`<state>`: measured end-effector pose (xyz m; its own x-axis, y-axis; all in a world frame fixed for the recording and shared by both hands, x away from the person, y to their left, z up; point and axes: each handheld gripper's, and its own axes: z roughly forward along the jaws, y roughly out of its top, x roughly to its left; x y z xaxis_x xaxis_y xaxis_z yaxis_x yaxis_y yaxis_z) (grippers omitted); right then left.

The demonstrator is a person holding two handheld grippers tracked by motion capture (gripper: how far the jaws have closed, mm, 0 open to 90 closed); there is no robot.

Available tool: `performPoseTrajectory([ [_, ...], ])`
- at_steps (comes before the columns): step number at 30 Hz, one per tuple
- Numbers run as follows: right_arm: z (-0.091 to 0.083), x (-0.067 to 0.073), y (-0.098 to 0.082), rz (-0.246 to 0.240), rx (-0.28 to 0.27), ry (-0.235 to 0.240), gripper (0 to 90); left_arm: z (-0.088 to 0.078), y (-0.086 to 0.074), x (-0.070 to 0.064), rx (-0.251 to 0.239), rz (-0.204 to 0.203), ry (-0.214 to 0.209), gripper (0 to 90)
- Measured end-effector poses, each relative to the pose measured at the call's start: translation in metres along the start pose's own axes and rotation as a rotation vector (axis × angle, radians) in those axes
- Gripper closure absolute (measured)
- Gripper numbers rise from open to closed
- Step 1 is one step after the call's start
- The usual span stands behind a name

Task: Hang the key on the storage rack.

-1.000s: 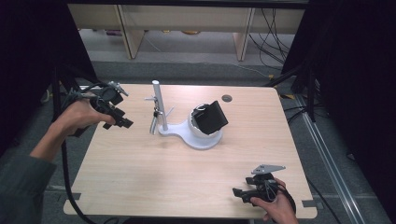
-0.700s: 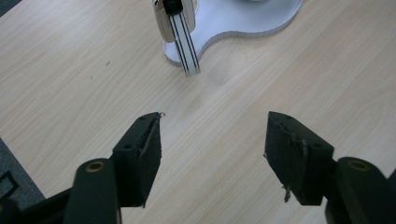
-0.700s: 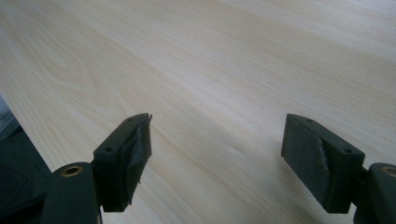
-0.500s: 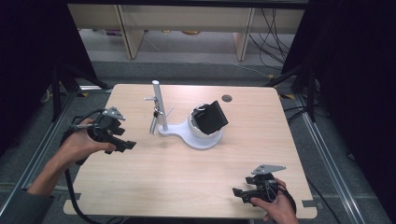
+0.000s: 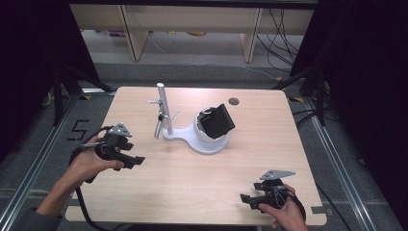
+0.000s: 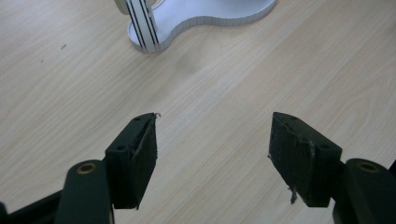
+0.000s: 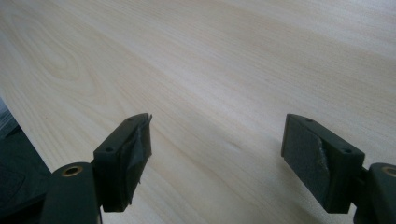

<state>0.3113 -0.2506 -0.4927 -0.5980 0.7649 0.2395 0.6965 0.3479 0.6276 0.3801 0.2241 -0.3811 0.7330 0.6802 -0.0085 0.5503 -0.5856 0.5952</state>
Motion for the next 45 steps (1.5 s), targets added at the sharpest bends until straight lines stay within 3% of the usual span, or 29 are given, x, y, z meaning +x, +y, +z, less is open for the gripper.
performPoseTrajectory([
  [9,0.001,0.000,0.000,0.008,0.004,-0.004,25.1,0.020,-0.014,-0.006,-0.023,-0.028,0.003,29.8],
  [10,0.000,0.002,0.000,0.021,0.029,-0.003,25.1,0.021,-0.015,-0.007,-0.022,-0.027,0.006,29.5],
  [13,0.003,0.003,-0.001,0.038,-0.003,0.005,25.1,0.027,-0.019,-0.013,-0.021,-0.030,-0.004,28.5],
  [14,0.001,0.003,0.000,0.028,0.024,0.001,25.1,0.029,-0.020,-0.014,-0.027,-0.025,-0.001,28.5],
  [15,0.001,0.002,0.000,0.015,0.017,-0.001,25.1,0.031,-0.022,-0.017,-0.029,-0.025,0.000,28.5],
  [16,0.003,0.003,-0.001,0.029,-0.011,0.004,25.1,0.033,-0.023,-0.019,-0.034,-0.026,0.001,28.5],
  [20,0.000,0.002,0.000,0.015,0.018,-0.003,25.1,0.040,-0.028,-0.028,-0.018,-0.010,-0.011,28.4],
  [21,0.001,0.004,0.000,0.037,0.017,0.016,25.1,0.042,-0.029,-0.030,-0.024,-0.011,-0.014,28.4],
  [23,0.000,0.003,0.001,0.002,0.008,-0.005,25.1,0.043,-0.031,-0.034,-0.017,0.000,-0.022,28.3],
  [27,0.002,0.003,0.000,0.007,-0.018,0.000,25.1,0.046,-0.038,-0.043,-0.031,0.012,-0.025,27.9],
  [28,0.002,0.006,0.000,0.041,-0.013,0.003,25.1,0.048,-0.040,-0.046,-0.040,0.012,-0.024,27.9],
  [29,-0.001,0.003,0.001,0.009,0.022,-0.004,25.1,0.050,-0.042,-0.048,-0.058,0.008,-0.017,27.9],
  [30,0.000,0.002,0.001,-0.001,0.018,0.000,25.0,0.051,-0.045,-0.050,-0.058,0.015,-0.019,27.8],
  [35,0.001,0.004,0.001,-0.005,0.004,-0.006,24.7,0.062,-0.058,-0.061,-0.058,0.006,-0.031,26.0],
  [36,0.002,0.005,0.000,0.006,0.000,-0.006,24.6,0.064,-0.061,-0.064,-0.070,-0.014,-0.032,25.6],
  [37,0.003,0.007,0.000,0.023,-0.008,0.011,24.6,0.064,-0.063,-0.064,-0.073,-0.002,-0.035,25.5],
  [38,0.002,0.007,0.000,0.021,0.019,0.012,24.5,0.065,-0.065,-0.066,-0.076,-0.018,-0.036,25.5],
  [39,0.001,0.007,0.000,0.028,0.024,0.028,24.4,0.067,-0.068,-0.066,-0.088,0.002,-0.034,25.2],
  [42,0.003,0.007,0.000,0.003,0.004,0.001,24.1,0.069,-0.074,-0.070,-0.089,0.000,-0.031,24.8],
  [43,0.004,0.009,0.000,0.020,0.012,0.007,24.0,0.070,-0.077,-0.072,-0.094,-0.018,-0.033,24.5],
  [45,0.005,0.007,0.001,-0.020,0.025,0.008,23.8,0.071,-0.081,-0.074,-0.098,-0.016,-0.031,24.2],
])
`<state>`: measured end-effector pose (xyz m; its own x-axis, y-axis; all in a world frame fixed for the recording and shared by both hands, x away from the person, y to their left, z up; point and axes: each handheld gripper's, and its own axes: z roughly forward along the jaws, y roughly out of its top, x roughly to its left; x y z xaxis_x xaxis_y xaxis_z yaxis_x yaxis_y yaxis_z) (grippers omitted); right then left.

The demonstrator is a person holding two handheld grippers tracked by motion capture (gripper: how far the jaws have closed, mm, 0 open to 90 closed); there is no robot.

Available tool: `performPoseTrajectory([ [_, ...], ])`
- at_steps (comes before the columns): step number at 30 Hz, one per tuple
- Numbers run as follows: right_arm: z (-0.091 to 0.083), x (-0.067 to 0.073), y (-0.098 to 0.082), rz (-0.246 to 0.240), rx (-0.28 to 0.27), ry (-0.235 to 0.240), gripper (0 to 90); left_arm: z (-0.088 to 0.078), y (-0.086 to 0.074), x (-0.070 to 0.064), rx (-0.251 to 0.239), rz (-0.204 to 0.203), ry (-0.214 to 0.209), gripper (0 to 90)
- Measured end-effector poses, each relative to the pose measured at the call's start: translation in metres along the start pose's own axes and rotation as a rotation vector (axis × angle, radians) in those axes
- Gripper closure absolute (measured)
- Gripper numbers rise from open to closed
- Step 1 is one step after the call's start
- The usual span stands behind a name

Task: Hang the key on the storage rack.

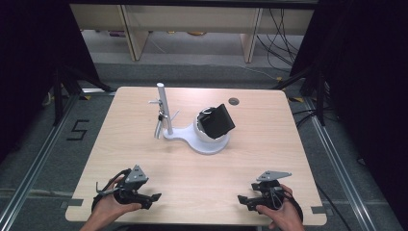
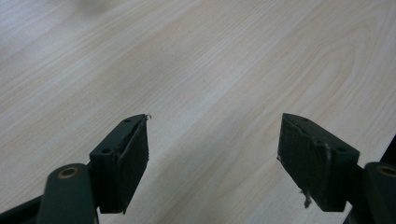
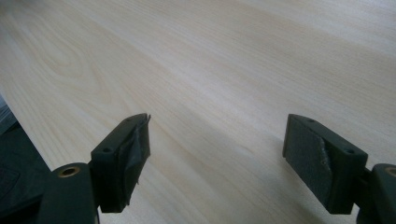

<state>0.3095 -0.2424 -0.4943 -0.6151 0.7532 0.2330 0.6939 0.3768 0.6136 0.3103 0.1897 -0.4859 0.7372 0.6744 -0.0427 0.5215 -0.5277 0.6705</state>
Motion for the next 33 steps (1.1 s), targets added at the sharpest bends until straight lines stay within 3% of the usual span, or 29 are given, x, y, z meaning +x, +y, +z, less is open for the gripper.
performPoseTrajectory([
  [3,0.001,0.002,0.000,0.014,-0.010,-0.007,23.7,0.001,-0.004,-0.002,0.000,0.010,-0.001,23.3],
  [6,0.001,0.002,-0.001,0.008,-0.013,-0.005,23.6,0.000,-0.009,-0.004,-0.005,0.034,0.038,23.3],
  [7,0.001,0.002,-0.001,0.022,-0.003,0.032,23.6,0.001,-0.011,-0.005,-0.008,0.034,0.045,23.3],
  [8,0.002,-0.001,-0.001,-0.001,-0.014,0.056,23.6,0.000,-0.012,-0.006,-0.008,0.026,0.037,23.3],
  [9,0.001,0.000,0.000,-0.011,-0.002,0.020,23.5,0.000,-0.014,-0.006,-0.014,0.027,0.039,23.3],
  [11,0.000,0.000,0.000,-0.011,-0.006,0.026,23.2,0.000,-0.016,-0.006,-0.010,0.036,0.036,23.3],
  [12,0.001,0.000,0.000,-0.012,-0.006,0.024,23.0,0.000,-0.017,-0.007,-0.004,0.016,0.022,23.0],
  [13,0.001,0.004,0.000,0.030,0.010,0.023,23.0,0.000,-0.017,-0.007,-0.008,0.011,0.020,22.9],
  [15,0.001,0.002,0.000,-0.015,-0.006,-0.008,22.8,0.002,-0.018,-0.005,-0.015,0.032,0.034,22.9],
  [18,0.001,0.002,0.000,-0.009,-0.011,-0.008,22.5,0.002,-0.019,-0.006,-0.013,0.007,0.030,22.9],
  [20,0.001,0.001,0.000,-0.002,0.005,0.020,22.2,0.001,-0.018,-0.004,-0.012,0.018,0.034,22.9],
  [21,0.001,-0.002,0.001,-0.053,-0.004,0.023,22.2,0.001,-0.019,-0.005,-0.012,0.011,0.033,22.9],
  [22,0.001,-0.002,0.001,-0.053,-0.004,0.028,22.2,0.002,-0.018,-0.005,-0.006,0.010,0.032,22.9],
  [23,0.001,0.000,0.000,-0.018,-0.008,0.020,22.1,0.002,-0.019,-0.006,-0.001,0.001,0.031,22.6],
  [30,0.000,0.000,0.000,-0.017,-0.011,0.015,21.8,0.003,-0.019,-0.006,-0.001,0.007,0.023,22.4],
  [31,0.000,0.000,0.000,-0.016,-0.011,0.016,21.6,0.003,-0.019,-0.004,0.003,0.023,0.024,22.2],
  [32,0.000,0.000,0.000,-0.017,-0.011,0.015,21.4,0.004,-0.020,-0.006,-0.001,-0.002,0.016,22.1],
  [33,0.000,0.001,0.000,-0.006,-0.004,0.016,21.2,0.004,-0.020,-0.005,0.004,0.006,0.022,22.0],
])
